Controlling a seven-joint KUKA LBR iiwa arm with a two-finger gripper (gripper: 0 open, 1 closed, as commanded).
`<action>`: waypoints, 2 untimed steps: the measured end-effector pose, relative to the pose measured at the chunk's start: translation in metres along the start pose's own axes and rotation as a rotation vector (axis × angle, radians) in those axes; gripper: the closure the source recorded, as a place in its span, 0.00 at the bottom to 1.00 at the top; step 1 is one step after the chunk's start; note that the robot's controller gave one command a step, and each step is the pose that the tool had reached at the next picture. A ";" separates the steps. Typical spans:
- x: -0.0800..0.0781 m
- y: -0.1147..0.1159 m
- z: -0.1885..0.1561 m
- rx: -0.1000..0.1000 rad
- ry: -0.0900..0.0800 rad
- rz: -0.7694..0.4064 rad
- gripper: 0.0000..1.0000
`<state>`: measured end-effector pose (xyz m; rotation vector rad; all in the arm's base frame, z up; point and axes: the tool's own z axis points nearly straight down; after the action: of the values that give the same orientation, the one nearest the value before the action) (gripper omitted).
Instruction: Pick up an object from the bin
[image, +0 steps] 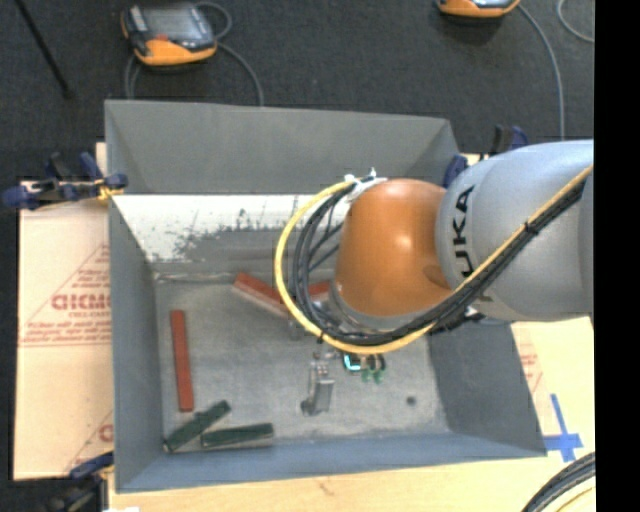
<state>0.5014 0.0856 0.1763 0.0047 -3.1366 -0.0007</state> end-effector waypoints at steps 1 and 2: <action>-0.002 0.000 -0.003 -0.001 -0.007 0.002 0.00; 0.007 0.012 0.037 -0.002 -0.017 0.034 0.00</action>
Offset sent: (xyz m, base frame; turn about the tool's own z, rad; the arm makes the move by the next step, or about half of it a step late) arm -0.0223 0.0252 -0.0818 0.0606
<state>0.4939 0.0973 0.1398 -0.0485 -3.1528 -0.0033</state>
